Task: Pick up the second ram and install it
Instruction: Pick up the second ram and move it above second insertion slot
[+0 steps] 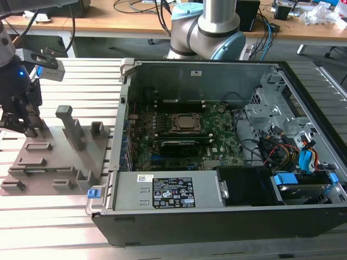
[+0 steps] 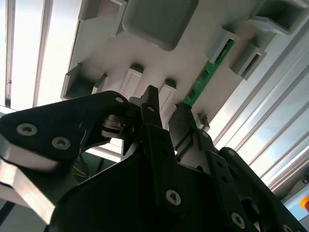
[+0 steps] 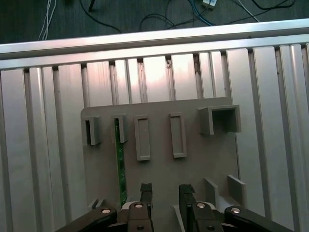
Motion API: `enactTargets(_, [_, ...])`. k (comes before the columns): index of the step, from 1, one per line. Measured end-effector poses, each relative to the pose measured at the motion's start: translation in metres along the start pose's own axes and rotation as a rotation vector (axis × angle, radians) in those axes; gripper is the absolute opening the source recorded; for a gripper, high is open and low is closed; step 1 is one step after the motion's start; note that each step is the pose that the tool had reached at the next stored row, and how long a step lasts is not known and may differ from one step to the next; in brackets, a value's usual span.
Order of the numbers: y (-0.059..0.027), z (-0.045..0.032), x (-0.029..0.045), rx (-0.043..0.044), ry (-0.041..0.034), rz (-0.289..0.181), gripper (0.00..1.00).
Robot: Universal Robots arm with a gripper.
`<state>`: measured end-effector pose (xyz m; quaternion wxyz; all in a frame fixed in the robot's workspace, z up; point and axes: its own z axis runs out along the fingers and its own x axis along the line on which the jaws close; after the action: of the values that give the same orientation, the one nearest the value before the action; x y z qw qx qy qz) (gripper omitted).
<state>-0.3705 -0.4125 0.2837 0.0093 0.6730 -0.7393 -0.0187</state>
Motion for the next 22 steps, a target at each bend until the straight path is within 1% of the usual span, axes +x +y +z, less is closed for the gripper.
enactTargets(6, [-0.0003,0.005,0.0006,0.0,0.0,0.0,0.36])
enactTargets(10, [-0.0005,0.0105,0.0012,0.0,0.0,0.0,0.36])
enactTargets(16, [-0.0007,0.0143,0.0015,0.0,0.0,0.0,0.36])
enactTargets(22, [-0.001,0.0206,0.0024,-0.0001,0.0001,0.0,0.36])
